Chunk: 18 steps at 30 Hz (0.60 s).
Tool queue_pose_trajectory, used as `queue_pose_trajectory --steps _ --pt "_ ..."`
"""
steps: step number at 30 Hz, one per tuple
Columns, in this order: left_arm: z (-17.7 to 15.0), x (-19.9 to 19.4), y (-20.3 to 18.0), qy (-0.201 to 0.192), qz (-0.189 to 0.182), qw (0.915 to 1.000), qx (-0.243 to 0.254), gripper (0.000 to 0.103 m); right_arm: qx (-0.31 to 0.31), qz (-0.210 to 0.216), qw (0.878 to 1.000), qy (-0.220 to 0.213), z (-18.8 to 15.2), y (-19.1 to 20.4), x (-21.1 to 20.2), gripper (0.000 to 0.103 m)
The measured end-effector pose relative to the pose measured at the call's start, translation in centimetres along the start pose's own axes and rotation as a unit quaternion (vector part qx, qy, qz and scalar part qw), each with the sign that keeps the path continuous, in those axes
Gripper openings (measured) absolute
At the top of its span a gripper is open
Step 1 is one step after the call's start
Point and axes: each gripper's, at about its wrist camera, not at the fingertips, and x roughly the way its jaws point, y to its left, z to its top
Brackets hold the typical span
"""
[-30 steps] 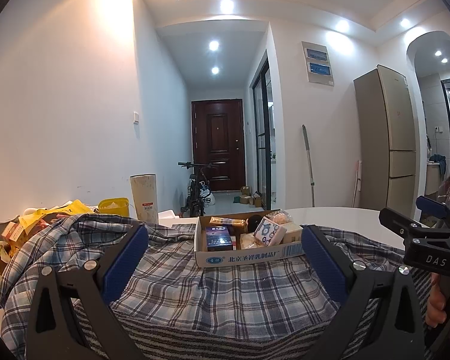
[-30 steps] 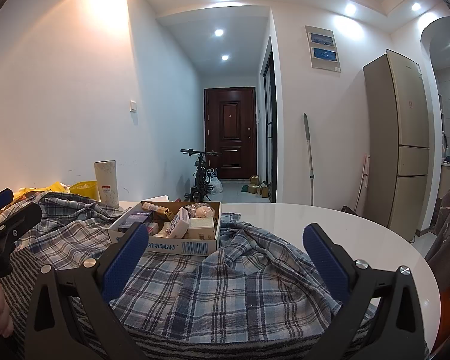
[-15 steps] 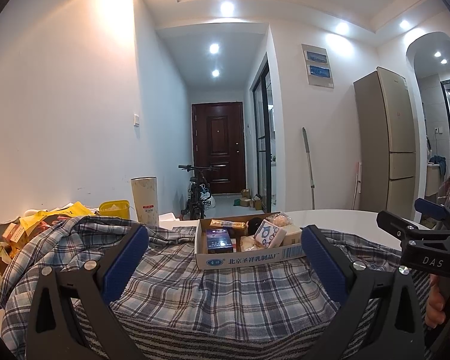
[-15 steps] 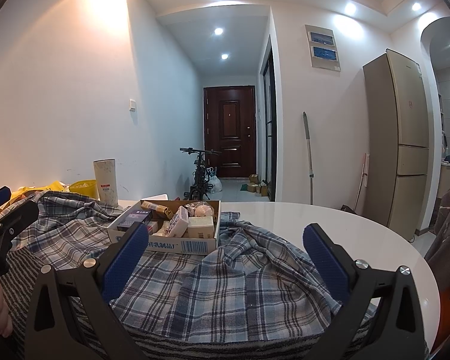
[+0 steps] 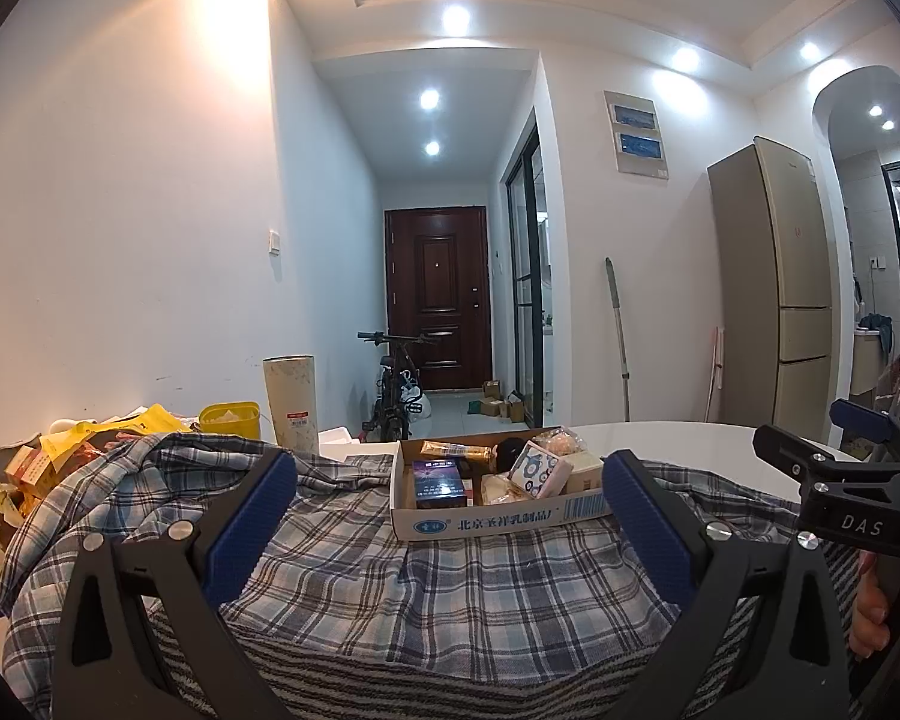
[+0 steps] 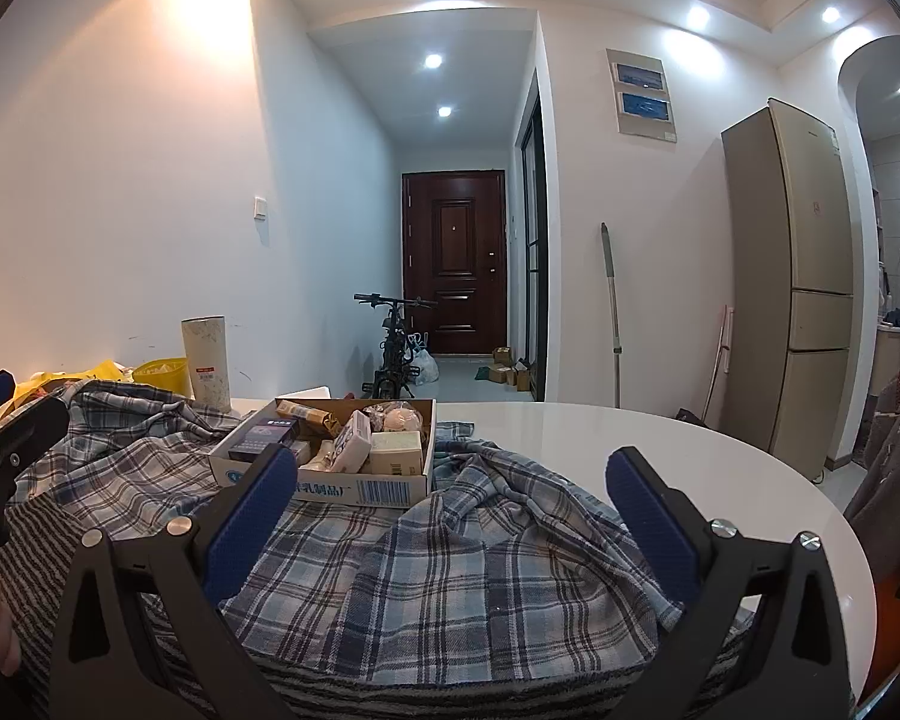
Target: Organize objects
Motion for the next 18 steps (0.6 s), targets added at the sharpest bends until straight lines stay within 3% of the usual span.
queue_pose_trajectory --steps 18 --pt "0.0 -0.05 -0.05 -0.001 0.0 1.0 0.001 0.103 -0.003 -0.009 1.0 0.009 0.03 0.15 0.2 0.103"
